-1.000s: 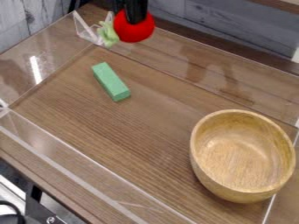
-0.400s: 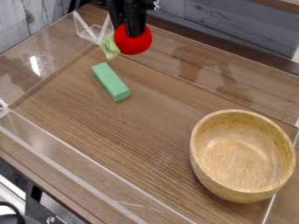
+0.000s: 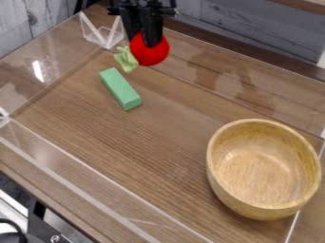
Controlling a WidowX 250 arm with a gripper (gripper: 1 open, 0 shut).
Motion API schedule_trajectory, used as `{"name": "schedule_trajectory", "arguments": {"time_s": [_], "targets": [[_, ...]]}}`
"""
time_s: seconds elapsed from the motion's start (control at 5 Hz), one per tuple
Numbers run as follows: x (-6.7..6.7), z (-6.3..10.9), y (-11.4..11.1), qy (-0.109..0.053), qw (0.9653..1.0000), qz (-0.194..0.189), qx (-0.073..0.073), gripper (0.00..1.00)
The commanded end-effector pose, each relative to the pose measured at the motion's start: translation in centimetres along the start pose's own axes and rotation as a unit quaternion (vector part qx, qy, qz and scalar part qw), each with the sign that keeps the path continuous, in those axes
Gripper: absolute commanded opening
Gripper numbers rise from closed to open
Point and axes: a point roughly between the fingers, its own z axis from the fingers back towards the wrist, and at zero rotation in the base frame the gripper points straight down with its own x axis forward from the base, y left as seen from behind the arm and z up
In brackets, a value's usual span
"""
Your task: Move the red object to the right side of the table
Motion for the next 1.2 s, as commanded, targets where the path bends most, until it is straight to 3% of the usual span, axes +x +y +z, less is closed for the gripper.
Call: {"name": "schedule_trajectory", "arguments": {"time_s": [0.0,0.4,0.8,1.0], "targets": [[0.6,1.3,-1.0,-0.030,0.9992,-0.025,0.004,0.00],[1.7,0.2,-2.0,-0.022,0.9978,-0.062,0.001,0.00],[3.4,-1.0,-5.5,-0.017,0.9978,-0.064,0.001,0.00],[3.7,-1.1,-7.4,-0.012,0.9970,-0.075,0.008,0.00]]}}
